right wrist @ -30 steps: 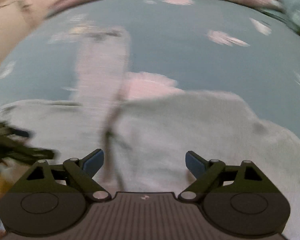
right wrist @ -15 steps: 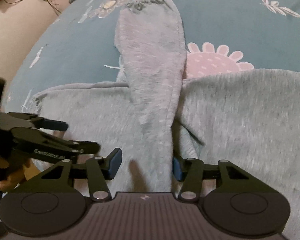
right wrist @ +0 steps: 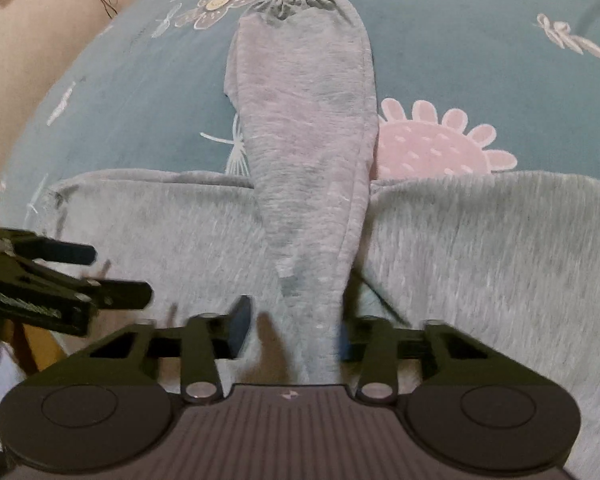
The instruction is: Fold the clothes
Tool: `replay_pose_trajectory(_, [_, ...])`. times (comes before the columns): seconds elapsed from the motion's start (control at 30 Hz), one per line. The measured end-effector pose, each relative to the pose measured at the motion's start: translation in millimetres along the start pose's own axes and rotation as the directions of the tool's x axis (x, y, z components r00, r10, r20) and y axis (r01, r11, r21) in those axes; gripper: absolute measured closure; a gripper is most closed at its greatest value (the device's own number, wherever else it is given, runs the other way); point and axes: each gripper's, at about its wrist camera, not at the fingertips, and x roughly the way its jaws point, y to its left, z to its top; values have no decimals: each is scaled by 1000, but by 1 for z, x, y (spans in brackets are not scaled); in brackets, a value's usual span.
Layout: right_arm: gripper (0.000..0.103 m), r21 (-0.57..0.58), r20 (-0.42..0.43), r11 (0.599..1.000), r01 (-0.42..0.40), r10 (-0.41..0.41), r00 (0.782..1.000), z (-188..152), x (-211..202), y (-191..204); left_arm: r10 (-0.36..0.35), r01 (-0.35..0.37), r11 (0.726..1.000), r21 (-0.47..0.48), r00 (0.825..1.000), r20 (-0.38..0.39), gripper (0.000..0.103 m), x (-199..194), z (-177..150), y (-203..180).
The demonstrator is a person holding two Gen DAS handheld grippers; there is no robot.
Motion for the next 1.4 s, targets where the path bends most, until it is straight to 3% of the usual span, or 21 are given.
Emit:
replay_pose_trajectory(0.13, [94, -51, 32, 999, 13, -12, 999, 2, -13, 6, -148, 148, 981, -128, 989, 14, 7, -7, 8, 12])
replay_pose_trajectory(0.23, [95, -115, 73, 993, 4, 5, 997, -16, -25, 21, -325, 323, 909, -263, 945, 38, 7, -7, 15, 18])
replay_pose_trajectory(0.33, [95, -203, 96, 979, -4, 24, 995, -30, -35, 35, -418, 414, 861, -295, 907, 52, 7, -1, 25, 8])
replay_pose_trajectory(0.43, [95, -291, 106, 956, -26, 59, 993, -46, -43, 48, -456, 449, 853, -267, 889, 40, 7, 8, 36, -12])
replay_pose_trajectory(0.57, [95, -393, 68, 913, -105, 142, 987, -62, -50, 56, -464, 452, 858, -244, 886, 6, 7, 21, 41, -28])
replay_pose_trajectory(0.77, [95, -353, 25, 915, -195, 218, 976, -66, -55, 41, -486, 460, 842, -281, 873, -28, 7, 52, 39, -33])
replay_pose_trajectory(0.83, [95, -330, 39, 921, -206, 231, 972, -62, -61, 36, -504, 480, 823, -303, 864, -1, 9, 56, 40, -29])
replay_pose_trajectory(0.87, [95, -318, 46, 924, -214, 241, 970, -62, -64, 35, -534, 511, 797, -323, 845, 19, 9, 57, 41, -27])
replay_pose_trajectory(0.97, [94, -302, 68, 927, -222, 253, 965, -57, -75, 32, -665, 650, 661, -376, 739, 108, 9, 62, 50, -25])
replay_pose_trajectory(1.0, [93, -302, 74, 928, -217, 250, 965, -57, -77, 33, -682, 673, 632, -384, 719, 138, 9, 62, 54, -24])
replay_pose_trajectory(1.13, [91, -308, 104, 932, -191, 232, 967, -55, -87, 34, -693, 728, 574, -375, 676, 251, 9, 62, 78, -24])
replay_pose_trajectory(1.27, [89, -306, 138, 938, -165, 215, 967, -54, -94, 35, -669, 737, 565, -371, 673, 315, 10, 69, 103, -25])
replay_pose_trajectory(1.3, [89, -302, 145, 939, -163, 214, 966, -54, -95, 35, -671, 750, 553, -364, 659, 339, 12, 66, 107, -25])
replay_pose_trajectory(1.4, [86, -294, 161, 942, -159, 213, 964, -55, -100, 35, -728, 850, 458, -259, 526, 439, 12, 43, 107, -24])
